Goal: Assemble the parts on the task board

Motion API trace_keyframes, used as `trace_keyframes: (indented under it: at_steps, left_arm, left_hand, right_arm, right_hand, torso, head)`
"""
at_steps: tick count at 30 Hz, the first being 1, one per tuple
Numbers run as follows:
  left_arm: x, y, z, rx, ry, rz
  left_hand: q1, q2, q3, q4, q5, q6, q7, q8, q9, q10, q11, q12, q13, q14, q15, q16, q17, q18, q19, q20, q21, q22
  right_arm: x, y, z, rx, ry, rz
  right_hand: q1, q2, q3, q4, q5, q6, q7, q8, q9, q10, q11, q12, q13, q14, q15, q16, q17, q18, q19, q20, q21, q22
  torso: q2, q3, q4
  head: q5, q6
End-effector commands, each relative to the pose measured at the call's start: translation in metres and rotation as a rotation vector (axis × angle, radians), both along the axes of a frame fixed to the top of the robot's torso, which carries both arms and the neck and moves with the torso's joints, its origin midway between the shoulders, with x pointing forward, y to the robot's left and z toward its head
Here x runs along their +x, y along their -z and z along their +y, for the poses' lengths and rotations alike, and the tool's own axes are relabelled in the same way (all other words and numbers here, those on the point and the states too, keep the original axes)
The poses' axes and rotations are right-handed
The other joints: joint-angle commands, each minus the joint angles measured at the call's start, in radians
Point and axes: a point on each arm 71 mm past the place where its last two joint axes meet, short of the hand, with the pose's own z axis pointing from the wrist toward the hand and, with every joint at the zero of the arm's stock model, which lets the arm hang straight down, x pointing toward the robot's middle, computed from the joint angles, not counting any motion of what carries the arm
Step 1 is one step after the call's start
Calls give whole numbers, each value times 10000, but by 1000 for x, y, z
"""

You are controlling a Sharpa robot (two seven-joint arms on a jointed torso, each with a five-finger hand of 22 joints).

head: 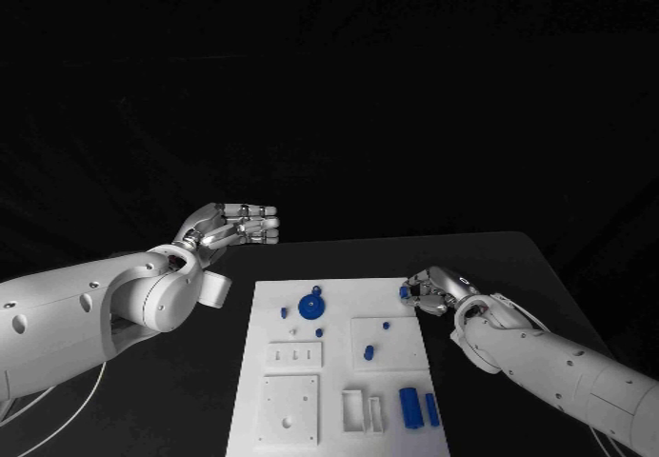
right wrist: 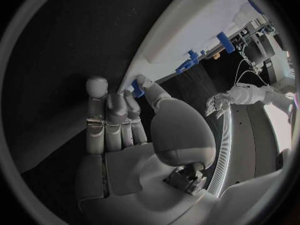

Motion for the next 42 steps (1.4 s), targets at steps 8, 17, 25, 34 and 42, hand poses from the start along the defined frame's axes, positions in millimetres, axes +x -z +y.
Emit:
trace_keyframes:
  at_steps: [8, 17, 25, 34, 42]
  left_arm:
    - [-1, -1, -2, -28, 178, -54]
    - [0, -1, -3, -23, 175, -56]
    - [0, -1, -3, -22, 183, -53]
    - [0, -1, -3, -21, 194, -46]
    - [0, -1, -4, -18, 201, -41]
  left_hand:
    - [26, 52, -22, 25, -17, -111, 11, -40, -9, -52, 6, -1, 8, 59, 5, -33, -11, 173, 77, 5, -22, 10]
    - [24, 52, -23, 29, -20, -177, 22, -42, -11, -54, 7, -1, 8, 57, 5, -34, -12, 174, 80, 4, -21, 11]
    - [24, 52, -23, 29, -20, -177, 22, -42, -11, -54, 7, -1, 8, 57, 5, -34, -12, 174, 80, 4, -21, 11]
    - [24, 52, -23, 29, -20, -177, 22, -42, -11, -54, 7, -1, 8, 57, 5, -34, -12, 174, 80, 4, -21, 11]
    - [29, 54, -27, 36, -20, -237, 26, -46, -14, -47, 5, 0, 8, 65, 4, -34, -11, 173, 82, 3, -20, 10]
  right_arm:
    - [-2, 8, 1, -88, -214, 454]
    - [-2, 9, 0, -108, -250, 511]
    - [-2, 12, -1, -38, -430, 765]
    - [-2, 14, -5, 44, -512, 995]
    - [-2, 16, -6, 154, -641, 1200]
  right_hand:
    - [35, -21, -825, 216, -61, -251, 49, 51, 13, -2, 3, -7, -28, 11, 28, -18, -6, 133, 224, 37, -8, 506]
    - [246, -18, -1088, 239, -101, -496, 110, 44, 10, -38, 46, -28, -52, -14, 57, -38, -24, 154, 219, 70, -43, 509]
    - [432, -164, 443, -52, 93, -523, -146, 25, -18, -39, -289, -46, -33, -22, -183, -44, -10, -51, 142, -152, 140, 553]
    - [375, -315, 1546, -34, 73, -439, -343, 39, -11, -12, -466, -48, 54, -19, -314, -67, 57, -177, 37, -303, 399, 559]
    - [378, -295, 1706, -43, 71, -449, -414, 40, -11, -41, -500, -55, 71, -16, -332, -34, 107, -188, 0, -320, 482, 564]
  torso:
    - [1, -3, 4]
    - [-2, 3, 6]
    - [-2, 7, 0]
    - [-2, 5, 7]
    - [-2, 7, 4]
  head:
    - [7, 7]
    - [16, -6]
    - [23, -15]
    - [24, -19]
    - [24, -17]
